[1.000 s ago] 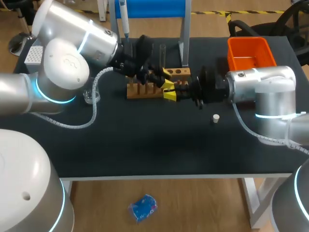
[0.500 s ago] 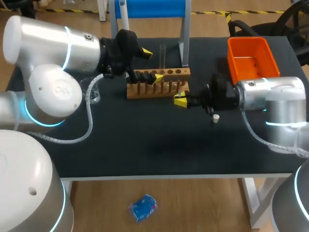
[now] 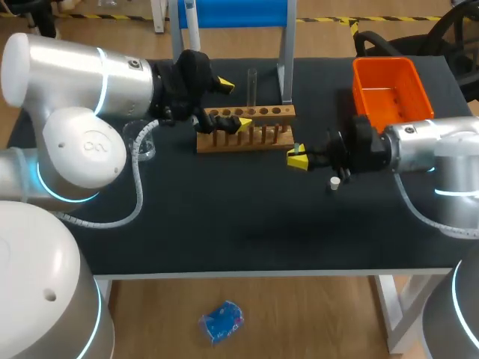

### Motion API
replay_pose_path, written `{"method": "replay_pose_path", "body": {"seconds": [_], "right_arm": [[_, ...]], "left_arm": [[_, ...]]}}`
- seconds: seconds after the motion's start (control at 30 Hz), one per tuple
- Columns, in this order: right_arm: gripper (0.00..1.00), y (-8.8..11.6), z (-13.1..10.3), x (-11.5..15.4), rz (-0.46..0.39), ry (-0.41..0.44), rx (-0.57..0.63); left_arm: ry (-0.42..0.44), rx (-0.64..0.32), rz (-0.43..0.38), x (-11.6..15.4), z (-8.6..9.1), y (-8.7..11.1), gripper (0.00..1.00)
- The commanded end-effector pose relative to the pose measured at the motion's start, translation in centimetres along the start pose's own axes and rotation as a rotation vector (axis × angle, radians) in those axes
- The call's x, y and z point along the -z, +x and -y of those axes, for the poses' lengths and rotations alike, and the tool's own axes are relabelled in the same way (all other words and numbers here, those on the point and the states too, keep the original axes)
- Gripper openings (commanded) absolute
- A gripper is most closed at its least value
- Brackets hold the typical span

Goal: Invert the test tube, pick up the pipette, mount the tip to pipette, aspirate from beaker and dispense into the tube, eject the tip, return the pipette, and cap with the stopper.

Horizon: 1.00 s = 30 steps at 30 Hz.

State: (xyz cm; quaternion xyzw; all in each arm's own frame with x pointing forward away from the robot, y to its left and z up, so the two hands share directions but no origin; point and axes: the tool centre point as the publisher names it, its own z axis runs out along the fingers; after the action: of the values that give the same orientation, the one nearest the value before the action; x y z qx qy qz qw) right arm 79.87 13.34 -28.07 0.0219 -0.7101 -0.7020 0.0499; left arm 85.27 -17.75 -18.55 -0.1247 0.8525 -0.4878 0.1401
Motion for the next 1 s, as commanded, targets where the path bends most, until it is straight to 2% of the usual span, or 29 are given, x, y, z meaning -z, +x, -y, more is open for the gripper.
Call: {"method": "replay_pose_path", "body": {"seconds": [0.03,0.2,0.27,0.33,0.53,0.63,1.0], "right_arm": [[0.00,0.1,0.0,0.0,0.001,0.002,0.000],[0.00,0.1,0.0,0.0,0.001,0.002,0.000],[0.00,0.2,0.3,1.2,0.023,-0.016,0.001],[0.00,0.5,0.4,2.2,0.037,-0.020,-0.004],[0.00,1.4,0.7,4.3,0.035,-0.015,-0.005],[0.00,1.4,0.7,4.3,0.035,-0.015,-0.005],[0.00,1.4,0.7,4.3,0.035,-0.015,-0.005]], "left_arm": [[0.002,0.000,-0.003,0.1,0.0,0.0,1.00],[0.002,0.000,-0.003,0.1,0.0,0.0,1.00],[0.010,0.014,0.016,0.6,-0.3,-1.3,1.00],[0.065,0.044,0.027,1.0,-0.5,-2.5,1.00],[0.102,0.065,0.161,2.2,-1.1,-6.4,1.00],[0.097,0.109,0.279,2.5,-1.3,-8.5,1.00],[0.097,0.109,0.279,2.5,-1.3,-8.5,1.00]]}}
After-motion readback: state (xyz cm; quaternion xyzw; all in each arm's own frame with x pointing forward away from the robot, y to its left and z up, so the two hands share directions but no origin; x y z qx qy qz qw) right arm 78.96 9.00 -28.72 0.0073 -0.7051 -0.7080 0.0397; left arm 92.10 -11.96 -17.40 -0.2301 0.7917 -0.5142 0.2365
